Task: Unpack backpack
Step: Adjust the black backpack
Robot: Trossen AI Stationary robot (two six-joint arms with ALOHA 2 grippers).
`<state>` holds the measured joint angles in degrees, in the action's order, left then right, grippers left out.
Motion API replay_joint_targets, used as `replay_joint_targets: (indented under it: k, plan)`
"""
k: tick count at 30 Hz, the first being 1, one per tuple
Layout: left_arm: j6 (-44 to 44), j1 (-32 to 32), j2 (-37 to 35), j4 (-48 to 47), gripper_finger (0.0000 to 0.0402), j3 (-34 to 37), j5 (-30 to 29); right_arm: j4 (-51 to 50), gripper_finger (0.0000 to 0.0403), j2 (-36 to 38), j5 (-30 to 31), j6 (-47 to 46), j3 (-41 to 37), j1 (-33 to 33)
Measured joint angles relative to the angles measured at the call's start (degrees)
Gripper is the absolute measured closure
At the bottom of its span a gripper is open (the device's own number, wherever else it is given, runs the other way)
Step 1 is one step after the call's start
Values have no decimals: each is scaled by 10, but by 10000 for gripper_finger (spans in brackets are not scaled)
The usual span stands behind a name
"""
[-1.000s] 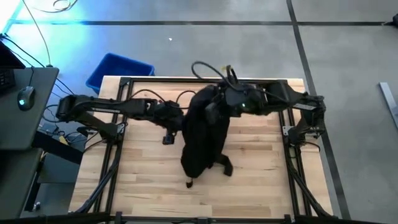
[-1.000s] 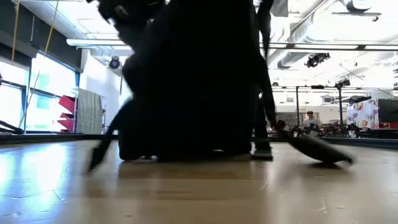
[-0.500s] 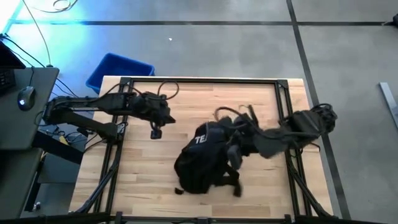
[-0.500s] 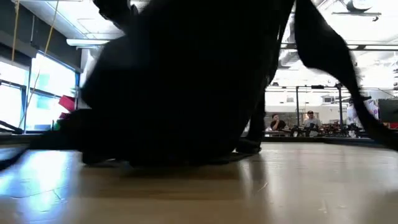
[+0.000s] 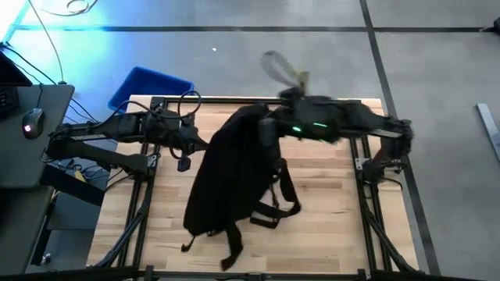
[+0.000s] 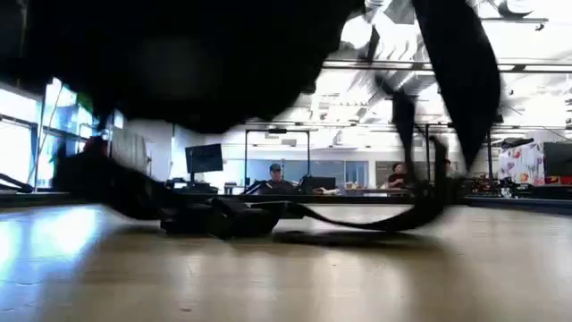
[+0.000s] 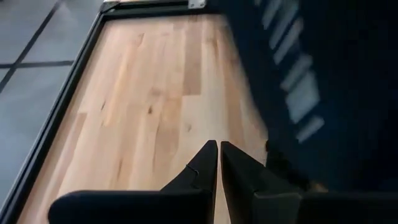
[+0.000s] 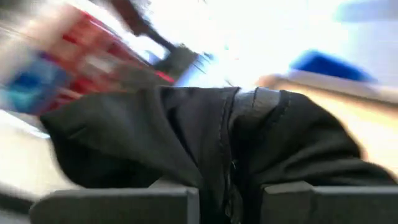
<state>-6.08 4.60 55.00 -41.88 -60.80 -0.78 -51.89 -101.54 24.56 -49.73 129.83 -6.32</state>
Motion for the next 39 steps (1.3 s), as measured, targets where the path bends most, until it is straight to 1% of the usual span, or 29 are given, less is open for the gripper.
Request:
replay_joint_targets:
  k: [2, 4, 10, 13, 18, 20, 22, 24, 26, 28, 30, 32, 34, 35, 37, 39]
  plan:
    - [1, 1, -3, -18, 401, 0, -14, -58, 373, -15, -25, -19, -37, 40]
    - [0, 2, -4, -32, 401, 0, -32, -64, 373, -26, -30, -22, -79, 75]
    - [10, 2, -2, -72, 402, 0, -72, 26, 373, -50, -101, 2, -191, 162]
    - [14, 4, 0, -88, 402, 0, -79, 39, 373, -75, -129, 13, -218, 202]
    - [28, 20, 14, -137, 402, 1, -85, 38, 373, -132, -168, 43, -233, 260]
    - [46, 24, 16, -141, 402, 20, -80, 22, 373, -157, -171, 62, -236, 275]
    - [69, 29, 17, -140, 402, 55, -64, 11, 373, -169, -172, 85, -236, 287]
    - [104, 32, 17, -137, 402, 96, -41, 15, 373, -176, -182, 140, -235, 296]
    - [155, 29, 17, -128, 402, 146, -4, 14, 373, -180, -192, 175, -235, 300]
    - [203, 18, 17, -92, 402, 198, 19, 12, 368, -182, -193, 194, -235, 302]
    - [232, 2, 16, -38, 402, 245, 28, 12, 358, -181, -196, 201, -235, 303]
    - [252, -13, 17, 55, 402, 288, 51, 5, 349, -180, -212, 202, -234, 303]
    - [279, -31, 17, 164, 402, 323, 89, -14, 344, -181, -239, 203, -234, 301]
    - [298, -41, 19, 210, 402, 337, 106, -26, 342, -181, -253, 203, -234, 299]
    - [328, -62, 23, 266, 402, 351, 134, -63, 339, -175, -284, 211, -234, 287]
    - [342, -82, 27, 318, 402, 359, 184, -118, 332, -167, -295, 239, -234, 261]
